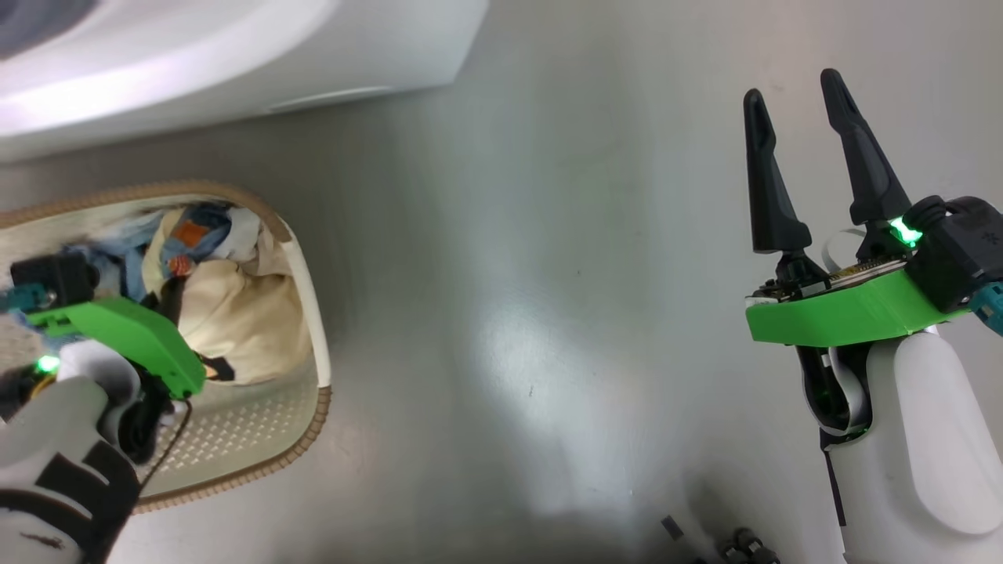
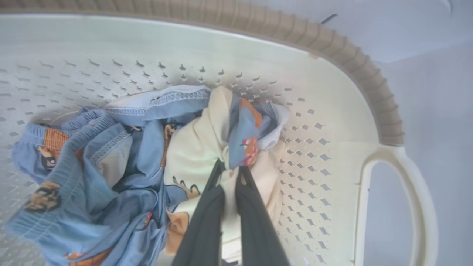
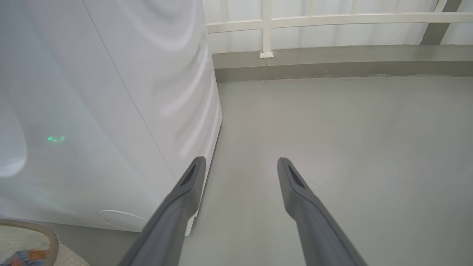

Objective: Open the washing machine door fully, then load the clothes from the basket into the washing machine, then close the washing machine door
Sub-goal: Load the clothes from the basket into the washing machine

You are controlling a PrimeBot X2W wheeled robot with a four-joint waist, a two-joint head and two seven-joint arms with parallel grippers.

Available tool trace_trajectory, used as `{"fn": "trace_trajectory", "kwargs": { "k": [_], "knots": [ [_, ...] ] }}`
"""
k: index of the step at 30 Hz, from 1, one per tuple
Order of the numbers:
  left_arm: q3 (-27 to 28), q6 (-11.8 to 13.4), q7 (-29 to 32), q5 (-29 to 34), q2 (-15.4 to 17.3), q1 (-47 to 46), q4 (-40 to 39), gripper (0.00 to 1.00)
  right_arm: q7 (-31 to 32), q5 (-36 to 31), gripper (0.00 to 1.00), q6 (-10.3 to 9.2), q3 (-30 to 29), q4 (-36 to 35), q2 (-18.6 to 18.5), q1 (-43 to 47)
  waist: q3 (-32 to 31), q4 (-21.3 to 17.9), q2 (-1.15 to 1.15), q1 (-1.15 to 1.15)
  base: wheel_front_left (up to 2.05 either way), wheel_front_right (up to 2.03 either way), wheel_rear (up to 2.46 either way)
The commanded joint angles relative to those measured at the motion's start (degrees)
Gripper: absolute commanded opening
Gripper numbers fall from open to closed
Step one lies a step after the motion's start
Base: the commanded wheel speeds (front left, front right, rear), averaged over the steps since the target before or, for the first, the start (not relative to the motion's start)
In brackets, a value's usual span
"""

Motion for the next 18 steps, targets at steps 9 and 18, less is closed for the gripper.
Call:
{"fn": "trace_trajectory", "kwargs": {
  "k": [9,18],
  "knots": [
    [3.3,-0.1,-2.7,-0.8,1.7,7.0,-2.8,0.00,-0.3,0.4,1.00,0.08,1.1,1.2,0.1,4.4,-10.5,3.5,0.00,0.00,0.00,0.00,0.00],
    [16.6,-0.1,-2.7,8.0,1.8,13.0,-7.8,0.00,-0.3,0.8,1.00,0.08,0.1,2.5,-1.0,9.3,-18.9,5.6,0.00,0.00,0.00,0.00,0.00]
  ]
}}
